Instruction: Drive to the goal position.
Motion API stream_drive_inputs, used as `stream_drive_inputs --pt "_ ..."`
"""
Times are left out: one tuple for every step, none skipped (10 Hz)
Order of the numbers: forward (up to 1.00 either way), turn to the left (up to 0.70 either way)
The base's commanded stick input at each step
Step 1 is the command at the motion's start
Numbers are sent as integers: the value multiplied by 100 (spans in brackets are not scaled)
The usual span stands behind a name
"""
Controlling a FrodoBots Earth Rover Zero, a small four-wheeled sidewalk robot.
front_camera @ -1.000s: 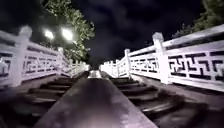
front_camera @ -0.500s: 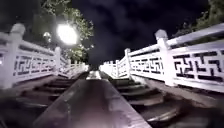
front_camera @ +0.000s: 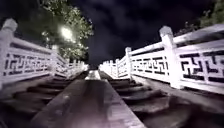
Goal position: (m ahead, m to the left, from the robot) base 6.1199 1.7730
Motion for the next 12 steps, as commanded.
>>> stream_drive_inputs --pt "45 19" --pt "45 27" --pt "45 27" --pt "45 27" --pt "45 27" --pt "45 24" --pt "45 7" --pt "45 0" --pt "45 0" --pt "45 0" --pt "45 0" --pt "45 0"
